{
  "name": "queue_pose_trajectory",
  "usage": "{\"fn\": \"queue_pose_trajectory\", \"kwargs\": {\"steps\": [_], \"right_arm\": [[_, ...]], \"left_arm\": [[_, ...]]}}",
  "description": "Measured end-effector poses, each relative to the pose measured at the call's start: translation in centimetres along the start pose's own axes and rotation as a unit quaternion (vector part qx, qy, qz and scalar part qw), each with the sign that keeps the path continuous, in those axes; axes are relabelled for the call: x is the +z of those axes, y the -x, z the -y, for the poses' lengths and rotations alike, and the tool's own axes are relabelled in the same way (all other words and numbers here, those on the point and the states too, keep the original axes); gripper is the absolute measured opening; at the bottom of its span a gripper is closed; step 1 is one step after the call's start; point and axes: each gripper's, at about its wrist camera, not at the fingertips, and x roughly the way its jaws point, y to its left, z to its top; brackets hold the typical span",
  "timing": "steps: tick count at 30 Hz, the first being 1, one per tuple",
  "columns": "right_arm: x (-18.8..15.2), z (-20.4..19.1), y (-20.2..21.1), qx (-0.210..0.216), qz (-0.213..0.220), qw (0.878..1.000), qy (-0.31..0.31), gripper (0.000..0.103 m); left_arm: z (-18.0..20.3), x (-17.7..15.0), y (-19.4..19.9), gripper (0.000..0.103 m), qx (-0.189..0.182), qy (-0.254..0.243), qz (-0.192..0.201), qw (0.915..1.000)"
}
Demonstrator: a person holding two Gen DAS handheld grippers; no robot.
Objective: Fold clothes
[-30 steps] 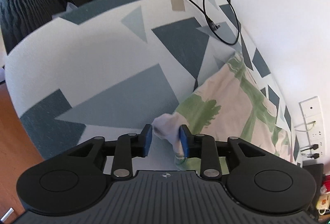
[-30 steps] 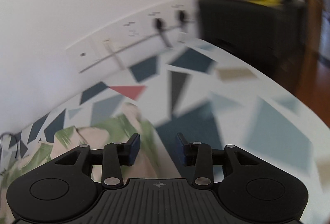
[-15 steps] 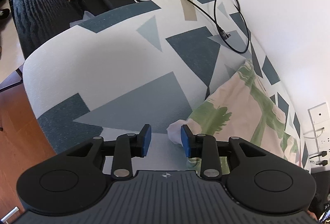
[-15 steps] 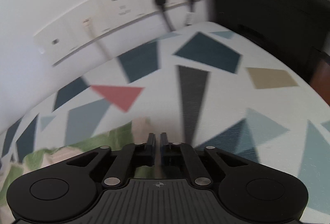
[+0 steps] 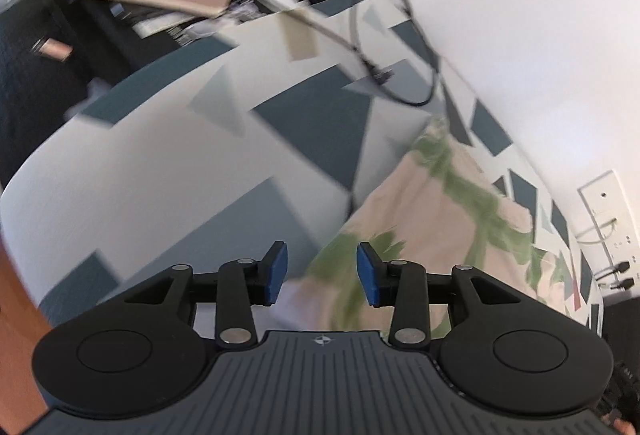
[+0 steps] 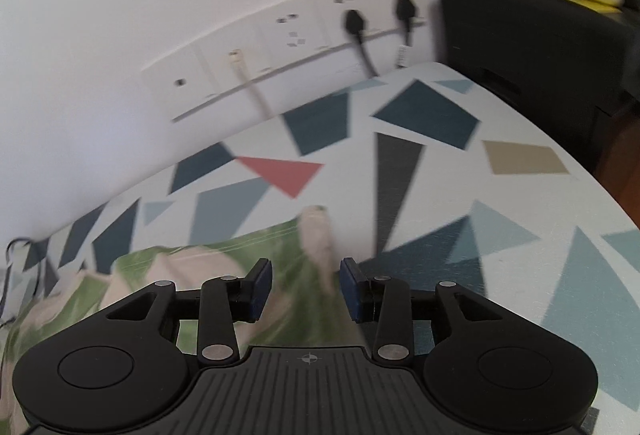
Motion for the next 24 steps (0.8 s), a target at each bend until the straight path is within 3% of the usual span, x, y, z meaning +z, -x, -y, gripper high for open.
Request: {"fn": "queue_pose_trajectory", "kwargs": {"steps": [4, 7, 11, 15, 17, 20, 24], "right_arm": [[0.5, -1.9, -0.5, 0.021, -0.004, 1.000, 0.018, 0.039], [0.3, -4.1, -1.8, 0.038, -0.015, 0.998, 0.047, 0.045], [-0.9, -9.1, -4.2, 0.070, -0.046, 0.988, 0.128, 0.057], [-2.7, -13.8, -6.9, 0.109, -0.090, 0.970, 0.197, 0.061], [-3.3, -15.4, -8.5, 0.104, -0.102, 0.963, 0.225, 0.062], [-3.4, -17.0, -10.7, 0.073, -0.089, 0.958, 0.262, 0.062], [-1.6, -17.2, -13.0, 0.039, -0.064, 0.967, 0.243, 0.065]], "left_arm": [[3.3, 1.6, -1.0, 0.042, -0.026, -0.061, 0.012, 0.9977], [6.7, 2.1, -2.3, 0.047, -0.044, -0.129, 0.015, 0.9906], [11.2, 0.5, -4.9, 0.049, -0.068, -0.227, -0.007, 0.9716], [14.6, -1.8, -8.1, 0.052, -0.087, -0.292, -0.048, 0.9513], [15.8, -2.8, -9.8, 0.053, -0.079, -0.313, -0.054, 0.9450], [16.8, -3.3, -11.7, 0.053, -0.065, -0.327, -0.047, 0.9418], [17.5, -2.4, -13.2, 0.053, -0.054, -0.316, -0.029, 0.9469]]}}
